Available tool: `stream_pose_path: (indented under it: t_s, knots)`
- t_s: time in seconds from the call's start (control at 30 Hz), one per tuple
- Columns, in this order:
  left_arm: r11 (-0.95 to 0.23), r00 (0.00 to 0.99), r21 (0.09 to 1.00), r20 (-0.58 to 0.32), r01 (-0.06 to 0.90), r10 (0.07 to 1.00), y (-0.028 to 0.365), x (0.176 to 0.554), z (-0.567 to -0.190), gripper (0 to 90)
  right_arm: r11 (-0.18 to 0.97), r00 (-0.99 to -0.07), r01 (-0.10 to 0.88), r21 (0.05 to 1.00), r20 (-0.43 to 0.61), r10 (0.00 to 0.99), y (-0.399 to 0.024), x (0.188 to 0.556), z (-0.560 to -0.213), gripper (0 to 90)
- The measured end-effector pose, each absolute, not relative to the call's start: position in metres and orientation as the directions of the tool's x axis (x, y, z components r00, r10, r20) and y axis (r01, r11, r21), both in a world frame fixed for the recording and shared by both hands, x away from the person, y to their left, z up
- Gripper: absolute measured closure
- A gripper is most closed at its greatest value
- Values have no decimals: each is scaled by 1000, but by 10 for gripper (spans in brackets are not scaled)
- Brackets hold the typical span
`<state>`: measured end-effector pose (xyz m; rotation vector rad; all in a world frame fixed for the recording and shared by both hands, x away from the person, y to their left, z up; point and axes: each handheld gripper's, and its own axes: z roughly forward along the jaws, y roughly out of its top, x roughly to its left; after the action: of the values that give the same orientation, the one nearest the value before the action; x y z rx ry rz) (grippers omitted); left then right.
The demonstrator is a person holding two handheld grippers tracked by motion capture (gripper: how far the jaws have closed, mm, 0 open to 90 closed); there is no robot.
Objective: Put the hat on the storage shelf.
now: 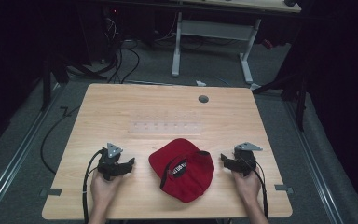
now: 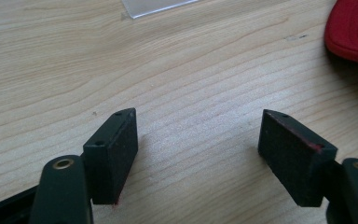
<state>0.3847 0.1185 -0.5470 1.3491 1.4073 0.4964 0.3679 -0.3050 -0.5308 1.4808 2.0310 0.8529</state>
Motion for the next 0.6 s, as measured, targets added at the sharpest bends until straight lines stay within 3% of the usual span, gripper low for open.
stream_pose_path:
  t_s: [0.6]
  knots:
    - [265,223,852,-395,452,891,118,385,-547,264,209,-294,657,724,-9,956,-304,367,-531,341]
